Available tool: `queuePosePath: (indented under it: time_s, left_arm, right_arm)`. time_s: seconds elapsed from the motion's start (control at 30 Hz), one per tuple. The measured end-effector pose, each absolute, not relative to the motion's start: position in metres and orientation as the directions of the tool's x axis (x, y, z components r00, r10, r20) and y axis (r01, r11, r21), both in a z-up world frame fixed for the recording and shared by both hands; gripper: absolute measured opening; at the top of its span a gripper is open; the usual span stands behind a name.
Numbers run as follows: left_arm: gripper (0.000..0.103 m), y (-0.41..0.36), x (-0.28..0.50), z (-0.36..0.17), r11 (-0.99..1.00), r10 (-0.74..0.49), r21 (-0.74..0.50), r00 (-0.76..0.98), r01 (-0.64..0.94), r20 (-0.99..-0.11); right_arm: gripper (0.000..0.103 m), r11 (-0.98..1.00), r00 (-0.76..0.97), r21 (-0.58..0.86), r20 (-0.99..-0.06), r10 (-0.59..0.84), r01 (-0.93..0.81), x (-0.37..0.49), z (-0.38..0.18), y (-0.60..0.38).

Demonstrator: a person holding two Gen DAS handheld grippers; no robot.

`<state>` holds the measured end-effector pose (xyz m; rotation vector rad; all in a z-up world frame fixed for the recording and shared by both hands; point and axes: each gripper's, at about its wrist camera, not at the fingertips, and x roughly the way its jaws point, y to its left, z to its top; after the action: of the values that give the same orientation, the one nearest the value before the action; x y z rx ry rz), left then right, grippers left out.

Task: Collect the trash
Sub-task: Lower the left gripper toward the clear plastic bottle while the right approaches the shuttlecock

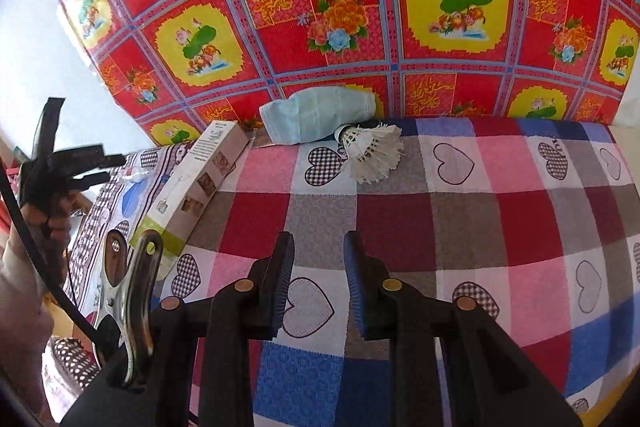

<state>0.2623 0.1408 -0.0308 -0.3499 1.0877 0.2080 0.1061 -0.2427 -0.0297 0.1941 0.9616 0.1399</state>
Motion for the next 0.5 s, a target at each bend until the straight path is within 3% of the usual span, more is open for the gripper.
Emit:
queuePosePath:
  time_s: [0.27, 0.5]
  left_arm:
    - [0.056, 0.168, 0.300, -0.059, 0.833, 0.014, -0.194, 0.371, -0.518, -0.929]
    - [0.059, 0.171, 0.317, -0.083, 0.807, -0.014, -0.207, 0.332, -0.553, -0.943]
  right_arm:
    - [0.027, 0.979, 0.558, 0.201, -0.810, 0.181, -0.027, 0.121, -0.039, -0.244]
    - [0.027, 0.979, 0.550, 0.203, -0.818, 0.167, 0.005, 0.139, -0.047, -0.256]
